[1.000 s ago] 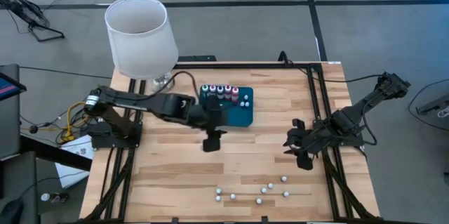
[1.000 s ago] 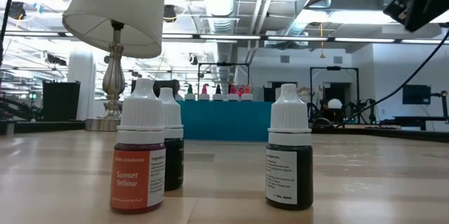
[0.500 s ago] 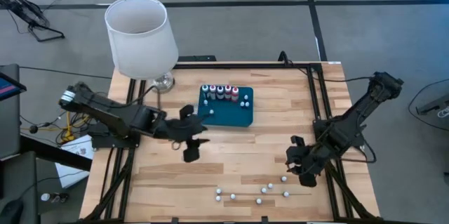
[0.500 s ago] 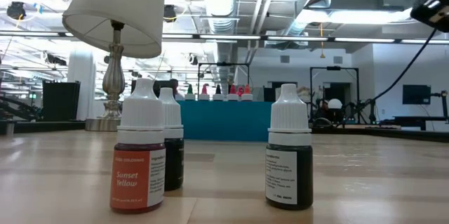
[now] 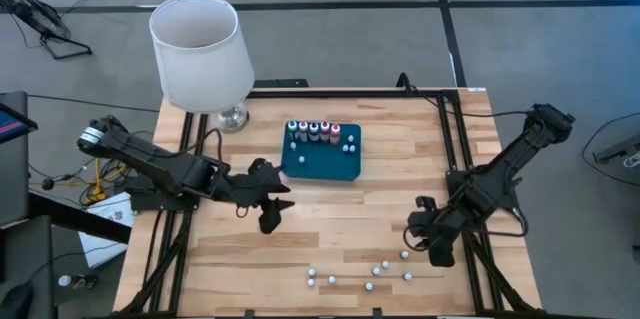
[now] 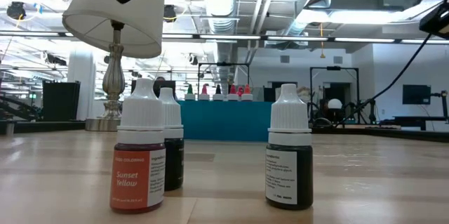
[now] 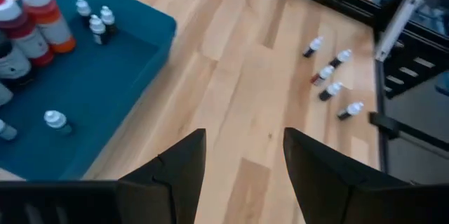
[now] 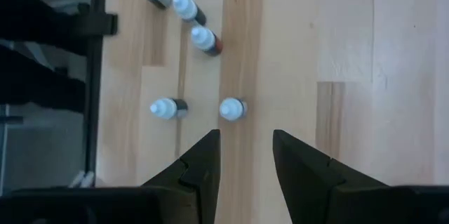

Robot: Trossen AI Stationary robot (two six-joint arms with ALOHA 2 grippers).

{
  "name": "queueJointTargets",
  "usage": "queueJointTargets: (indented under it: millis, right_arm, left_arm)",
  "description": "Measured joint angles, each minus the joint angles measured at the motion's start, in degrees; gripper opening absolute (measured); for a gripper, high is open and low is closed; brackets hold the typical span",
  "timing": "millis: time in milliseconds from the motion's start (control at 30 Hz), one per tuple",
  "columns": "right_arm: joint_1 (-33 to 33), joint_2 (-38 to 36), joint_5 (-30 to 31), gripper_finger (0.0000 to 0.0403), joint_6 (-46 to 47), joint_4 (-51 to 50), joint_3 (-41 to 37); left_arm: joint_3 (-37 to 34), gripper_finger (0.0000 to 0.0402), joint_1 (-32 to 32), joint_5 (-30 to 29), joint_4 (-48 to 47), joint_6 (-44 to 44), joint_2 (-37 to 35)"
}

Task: Pick & Place food coloring
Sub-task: Put the small black food coloring bottle into the bin

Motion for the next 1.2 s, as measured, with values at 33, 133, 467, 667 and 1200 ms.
queueJointTargets:
  millis: [33, 133, 467, 667, 1200]
  right_arm:
    - [-0.4, 0.0, -0.4, 0.0120, -0.6, -0.5, 0.0]
    - [-1.4, 0.0, -0.7, 0.0120, -1.0, -0.7, 0.0]
    - [-5.2, 0.0, -0.7, 0.0120, 3.4, -1.0, 0.0]
    - [-6.5, 0.0, -2.3, 0.0120, 4.1, -4.8, 0.0]
    - [-6.5, 0.0, -2.1, 0.0120, 4.5, -6.3, 0.0]
  left_arm:
    - [0.0, 0.0182, 0.1, -0.5, 0.2, 0.0, 0.2]
    - [0.0, 0.0182, 0.6, -2.4, 1.0, -0.2, 0.2]
    - [0.0, 0.0182, 2.0, -4.5, 3.1, -3.7, 1.0]
    - [0.0, 0.0182, 2.0, -1.8, 1.5, -6.1, 1.9]
    - [0.1, 0.0183, 1.7, 3.5, 3.8, -7.5, 5.4]
